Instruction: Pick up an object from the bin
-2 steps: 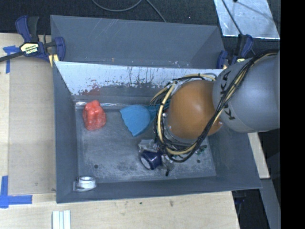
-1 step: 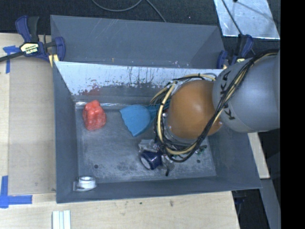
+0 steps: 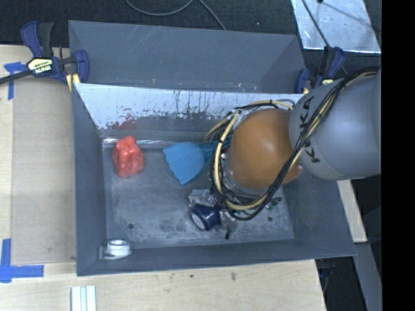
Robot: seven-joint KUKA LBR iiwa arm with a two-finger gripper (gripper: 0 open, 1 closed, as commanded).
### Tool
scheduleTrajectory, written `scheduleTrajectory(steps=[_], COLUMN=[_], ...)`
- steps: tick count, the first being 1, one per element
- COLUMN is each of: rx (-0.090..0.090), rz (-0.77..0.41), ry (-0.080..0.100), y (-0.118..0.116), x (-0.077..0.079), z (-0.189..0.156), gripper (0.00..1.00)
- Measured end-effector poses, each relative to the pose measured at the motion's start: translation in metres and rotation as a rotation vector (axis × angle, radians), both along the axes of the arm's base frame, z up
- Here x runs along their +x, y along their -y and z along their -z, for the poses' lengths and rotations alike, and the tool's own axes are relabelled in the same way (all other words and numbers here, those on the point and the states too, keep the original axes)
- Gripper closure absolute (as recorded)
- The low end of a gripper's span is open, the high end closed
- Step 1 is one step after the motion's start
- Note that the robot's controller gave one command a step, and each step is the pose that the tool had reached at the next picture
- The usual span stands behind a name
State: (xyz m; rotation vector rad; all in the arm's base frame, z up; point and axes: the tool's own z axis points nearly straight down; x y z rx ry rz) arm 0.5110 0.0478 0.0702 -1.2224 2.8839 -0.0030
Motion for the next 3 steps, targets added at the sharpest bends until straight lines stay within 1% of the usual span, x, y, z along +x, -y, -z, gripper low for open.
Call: scheduleTrajectory(steps=[1,3], rx=[-0.002,-0.002], rz=[-0.224,-0.223], ry=[-0.005,-0.006], y=[0.0595,0.0596], x=[0.0125,0.0127], z=[0.0005,0.0005], gripper=[1.00,1.00])
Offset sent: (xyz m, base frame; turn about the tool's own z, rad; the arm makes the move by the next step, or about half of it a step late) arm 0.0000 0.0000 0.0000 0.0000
